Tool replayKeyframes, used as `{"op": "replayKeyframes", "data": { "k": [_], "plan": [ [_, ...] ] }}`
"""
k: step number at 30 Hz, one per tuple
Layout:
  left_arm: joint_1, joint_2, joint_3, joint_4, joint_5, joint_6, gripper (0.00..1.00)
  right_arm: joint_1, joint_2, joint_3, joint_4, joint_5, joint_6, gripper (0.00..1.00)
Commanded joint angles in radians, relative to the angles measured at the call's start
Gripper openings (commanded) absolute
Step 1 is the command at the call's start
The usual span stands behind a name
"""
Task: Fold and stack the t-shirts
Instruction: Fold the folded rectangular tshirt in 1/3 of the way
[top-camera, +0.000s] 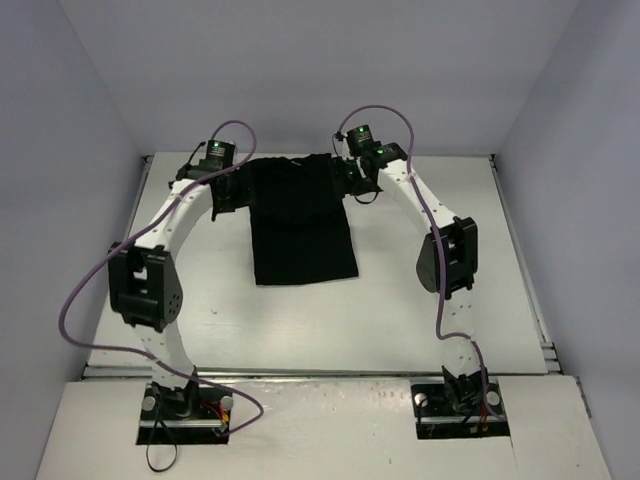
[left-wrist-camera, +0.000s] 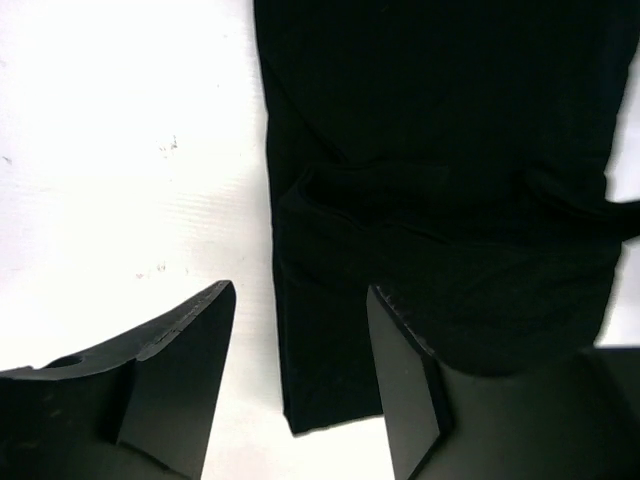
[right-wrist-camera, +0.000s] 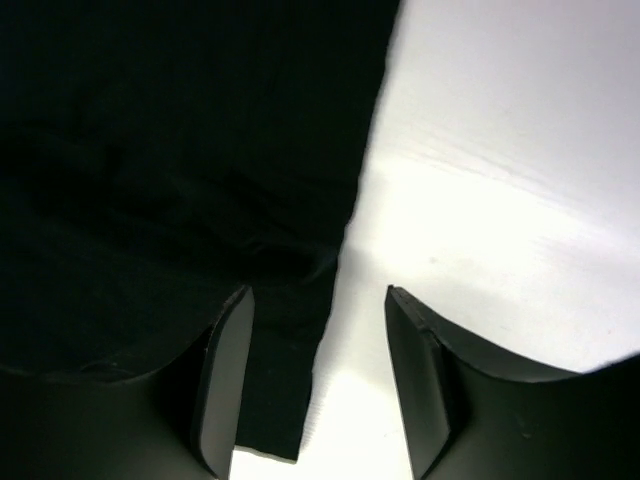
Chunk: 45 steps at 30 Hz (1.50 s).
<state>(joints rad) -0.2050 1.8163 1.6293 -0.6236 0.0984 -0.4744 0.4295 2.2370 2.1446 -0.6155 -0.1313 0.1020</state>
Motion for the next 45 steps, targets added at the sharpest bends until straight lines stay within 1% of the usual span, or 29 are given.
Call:
{"op": "replayKeyframes", "data": {
  "k": [1, 2, 5, 7, 10, 13, 16, 17, 19, 22, 24, 26, 27, 30, 31, 33, 36, 41, 45],
  "plan": [
    [-0.032, -0.182, -0.095, 0.032, 0.057, -0.004, 0.49, 0.006, -0.152, -0.103, 0.007, -0.219, -0.069, 0.49],
    [-0.051, -0.195, -0.134, 0.037, 0.066, -0.013, 0.47, 0.011, -0.152, -0.135, 0.01, -0.256, -0.078, 0.47],
    [-0.098, -0.216, -0.264, 0.103, 0.084, -0.036, 0.42, 0.023, -0.152, -0.201, 0.022, -0.3, -0.086, 0.41],
    [-0.13, -0.202, -0.322, 0.148, 0.099, -0.063, 0.38, 0.024, -0.138, -0.213, 0.035, -0.366, -0.092, 0.4],
    [-0.149, -0.166, -0.385, 0.211, 0.114, -0.092, 0.34, 0.019, -0.084, -0.204, 0.046, -0.399, -0.095, 0.39],
    [-0.136, -0.097, -0.407, 0.239, 0.118, -0.101, 0.31, 0.007, -0.009, -0.139, 0.048, -0.42, -0.117, 0.38],
    [-0.127, -0.057, -0.401, 0.231, 0.107, -0.092, 0.3, -0.018, 0.069, -0.041, 0.049, -0.394, -0.113, 0.39],
    [-0.126, -0.055, -0.399, 0.232, 0.104, -0.087, 0.3, -0.023, 0.085, -0.025, 0.049, -0.363, -0.107, 0.39],
    [-0.126, -0.055, -0.388, 0.217, 0.09, -0.079, 0.3, -0.04, 0.088, 0.018, 0.048, -0.323, -0.102, 0.39],
    [-0.127, -0.1, -0.363, 0.195, 0.092, -0.063, 0.3, -0.041, 0.023, -0.014, 0.052, -0.333, -0.079, 0.39],
    [-0.132, -0.146, -0.362, 0.2, 0.108, -0.057, 0.3, -0.043, -0.035, -0.087, 0.054, -0.384, -0.074, 0.39],
    [-0.133, -0.158, -0.378, 0.198, 0.138, -0.06, 0.3, -0.043, -0.08, -0.247, 0.058, -0.447, -0.071, 0.39],
    [-0.133, -0.156, -0.386, 0.196, 0.15, -0.063, 0.28, -0.042, -0.103, -0.285, 0.066, -0.477, -0.07, 0.39],
    [-0.124, -0.135, -0.45, 0.184, 0.15, -0.076, 0.22, -0.04, -0.167, -0.507, 0.119, -0.53, -0.058, 0.39],
    [-0.123, -0.131, -0.469, 0.183, 0.15, -0.076, 0.21, -0.04, -0.168, -0.511, 0.12, -0.542, -0.056, 0.39],
    [-0.108, -0.112, -0.51, 0.206, 0.167, -0.098, 0.2, -0.044, -0.197, -0.654, 0.19, -0.562, -0.037, 0.39],
    [-0.098, -0.09, -0.57, 0.233, 0.169, -0.114, 0.17, -0.072, -0.21, -0.801, 0.299, -0.576, 0.017, 0.39],
    [-0.076, -0.037, -0.618, 0.241, 0.15, -0.124, 0.11, -0.113, -0.216, -0.928, 0.437, -0.519, 0.103, 0.39],
    [-0.061, -0.041, -0.645, 0.217, 0.148, -0.119, 0.07, -0.136, -0.258, -0.991, 0.452, -0.453, 0.113, 0.38]
  ]
}}
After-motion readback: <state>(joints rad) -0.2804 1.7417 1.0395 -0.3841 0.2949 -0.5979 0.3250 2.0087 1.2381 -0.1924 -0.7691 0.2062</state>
